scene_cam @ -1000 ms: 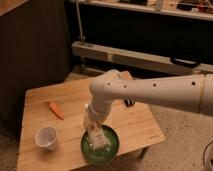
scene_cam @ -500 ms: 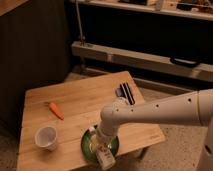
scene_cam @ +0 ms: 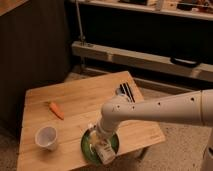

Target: Place the bottle in the ceramic bowl

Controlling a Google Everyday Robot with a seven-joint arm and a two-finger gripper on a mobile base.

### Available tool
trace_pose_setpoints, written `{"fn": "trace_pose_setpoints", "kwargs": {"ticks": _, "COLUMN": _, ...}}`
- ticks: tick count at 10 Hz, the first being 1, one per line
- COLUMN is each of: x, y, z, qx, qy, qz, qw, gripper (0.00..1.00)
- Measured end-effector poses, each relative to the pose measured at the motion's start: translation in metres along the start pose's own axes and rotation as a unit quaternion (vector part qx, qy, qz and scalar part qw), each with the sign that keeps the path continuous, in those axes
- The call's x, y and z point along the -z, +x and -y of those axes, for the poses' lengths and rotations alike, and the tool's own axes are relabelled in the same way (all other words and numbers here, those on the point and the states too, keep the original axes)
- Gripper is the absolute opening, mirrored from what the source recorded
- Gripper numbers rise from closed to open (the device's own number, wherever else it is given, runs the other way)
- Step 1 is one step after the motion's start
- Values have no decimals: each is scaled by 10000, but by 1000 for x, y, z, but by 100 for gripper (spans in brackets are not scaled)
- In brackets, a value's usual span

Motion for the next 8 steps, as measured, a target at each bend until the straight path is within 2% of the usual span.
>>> {"fn": "trace_pose_setpoints", "kwargs": {"ticks": 2, "x": 10, "y": -12, "z": -3, "qx": 110, "qy": 21, "qz": -21, "qw": 9999, "gripper": 80}}
{"fn": "trace_pose_setpoints", "kwargs": {"ticks": 5, "x": 8, "y": -15, "z": -6, "qx": 207, "qy": 111, "qz": -308, "qw": 9993, "gripper": 80}}
{"fn": "trace_pose_setpoints", "kwargs": {"ticks": 6, "x": 9, "y": -14, "z": -6, "qx": 203, "qy": 70, "qz": -343, "qw": 9992, "gripper": 80}}
{"fn": "trace_pose_setpoints", "kwargs": {"ticks": 7, "x": 14, "y": -13, "z": -5, "qx": 172, "qy": -44, "qz": -288, "qw": 9994, "gripper": 80}}
{"fn": "trace_pose_setpoints", "kwargs": {"ticks": 8, "x": 27, "y": -16, "z": -1, "qx": 81, "qy": -196, "qz": -52, "qw": 9998, "gripper": 80}}
